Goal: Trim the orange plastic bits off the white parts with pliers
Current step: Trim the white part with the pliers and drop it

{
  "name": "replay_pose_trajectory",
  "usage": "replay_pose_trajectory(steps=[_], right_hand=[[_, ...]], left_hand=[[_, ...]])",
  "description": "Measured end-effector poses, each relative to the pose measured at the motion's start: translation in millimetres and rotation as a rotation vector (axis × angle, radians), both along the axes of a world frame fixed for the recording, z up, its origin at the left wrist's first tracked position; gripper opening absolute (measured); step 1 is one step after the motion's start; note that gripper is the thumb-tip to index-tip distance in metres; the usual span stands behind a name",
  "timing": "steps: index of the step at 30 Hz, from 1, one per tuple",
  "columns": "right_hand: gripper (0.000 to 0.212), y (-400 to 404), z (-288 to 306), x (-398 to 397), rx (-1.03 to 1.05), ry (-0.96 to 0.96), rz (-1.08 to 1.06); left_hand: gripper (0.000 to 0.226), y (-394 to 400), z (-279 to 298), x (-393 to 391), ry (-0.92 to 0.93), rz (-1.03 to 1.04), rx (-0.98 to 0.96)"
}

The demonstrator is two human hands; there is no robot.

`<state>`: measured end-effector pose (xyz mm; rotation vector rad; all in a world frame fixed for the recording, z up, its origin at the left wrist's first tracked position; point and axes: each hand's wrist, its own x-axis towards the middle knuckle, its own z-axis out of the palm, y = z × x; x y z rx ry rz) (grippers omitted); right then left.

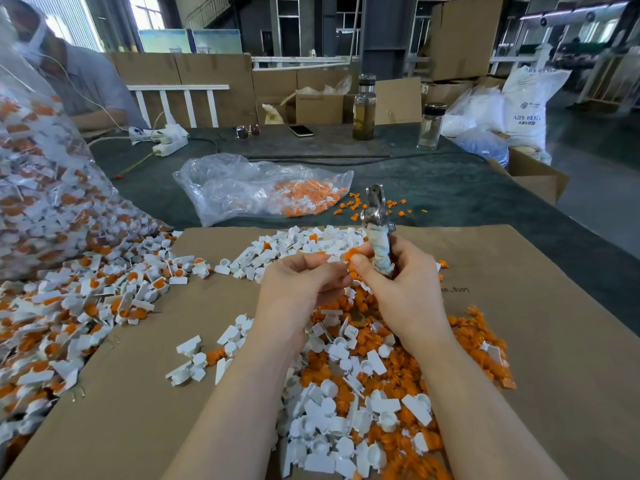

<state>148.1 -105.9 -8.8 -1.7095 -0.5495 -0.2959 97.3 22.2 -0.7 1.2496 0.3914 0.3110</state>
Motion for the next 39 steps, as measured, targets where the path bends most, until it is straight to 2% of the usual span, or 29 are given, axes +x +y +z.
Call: replay_pose_trajectory(steps=[6,11,22,28,39], right_hand=[[0.007,1.8,-1.1,-0.7,-0.043,-0.053,-0.072],[0.01,2.7,-2.0,-2.8,-0.053,-0.081,-0.121],[0.015,5.3,-3.6,-5.1,-0.06,-0.137,-0.164],[0.021,3.5,-1.6,-4.6,-0.081,-0.141,-0.153],[0.016,1.3,-3.6,-2.4,-0.158,-0.167,-0.175]], left_hand=[[0.026,-1.6,1.9,-1.1,-0.044,-0.023,-0.053],[0.01,-3.9,3.2,-3.5,-0.086,-0.013,-0.02],[0.013,-9.5,5.1,-3.7,-0.139,0.016,0.001],[0.01,-8.6,5.2,-4.2,-0.145,0.041,0.093],[0.01,-10.5,8.9,-4.9,-0.086,0.103,0.273]])
